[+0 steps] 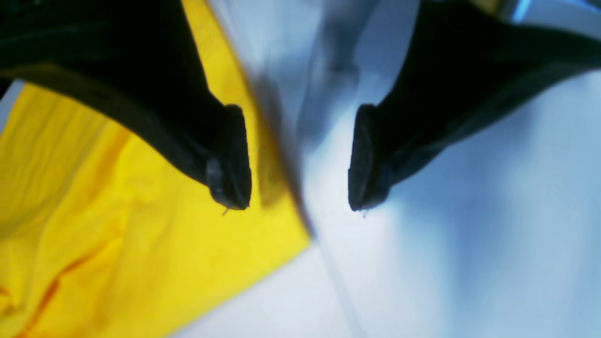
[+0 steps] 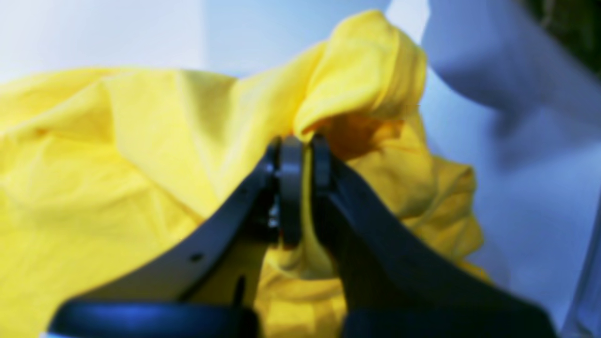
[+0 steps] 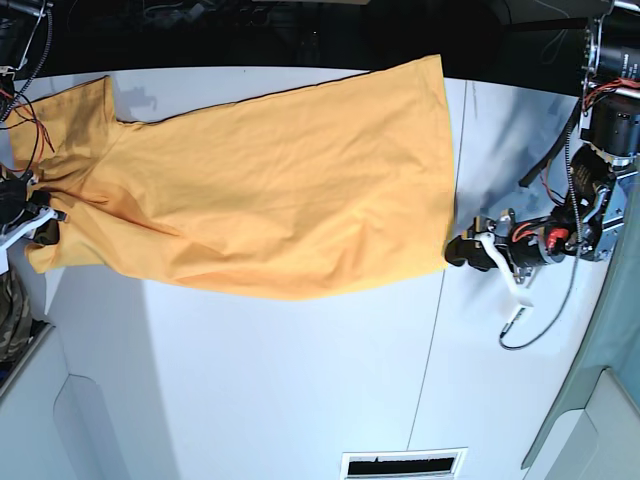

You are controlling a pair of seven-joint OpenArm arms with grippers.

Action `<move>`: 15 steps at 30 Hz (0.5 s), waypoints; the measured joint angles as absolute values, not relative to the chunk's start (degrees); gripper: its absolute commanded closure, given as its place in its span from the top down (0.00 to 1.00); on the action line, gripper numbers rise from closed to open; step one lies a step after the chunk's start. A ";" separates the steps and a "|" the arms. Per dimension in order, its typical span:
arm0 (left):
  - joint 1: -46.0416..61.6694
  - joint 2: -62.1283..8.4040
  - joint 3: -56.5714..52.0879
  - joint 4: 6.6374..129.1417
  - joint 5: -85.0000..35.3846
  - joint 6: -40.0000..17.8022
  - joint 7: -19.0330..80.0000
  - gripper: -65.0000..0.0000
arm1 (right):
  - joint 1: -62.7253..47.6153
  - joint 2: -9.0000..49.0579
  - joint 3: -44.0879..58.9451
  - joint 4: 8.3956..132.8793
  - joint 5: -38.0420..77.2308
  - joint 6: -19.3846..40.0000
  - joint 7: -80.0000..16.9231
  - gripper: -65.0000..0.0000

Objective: Layout the t-shirt on the table in an organized manner, then fold the t-shirt properly
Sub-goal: 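Release and regrasp the shirt hem with the left gripper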

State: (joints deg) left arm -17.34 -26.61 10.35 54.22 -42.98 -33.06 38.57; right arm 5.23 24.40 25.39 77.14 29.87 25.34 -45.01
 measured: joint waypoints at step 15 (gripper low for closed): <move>-20.01 -23.05 10.39 50.54 -40.16 -33.43 38.83 0.00 | 6.09 24.43 25.39 77.14 30.17 25.52 -44.62 0.00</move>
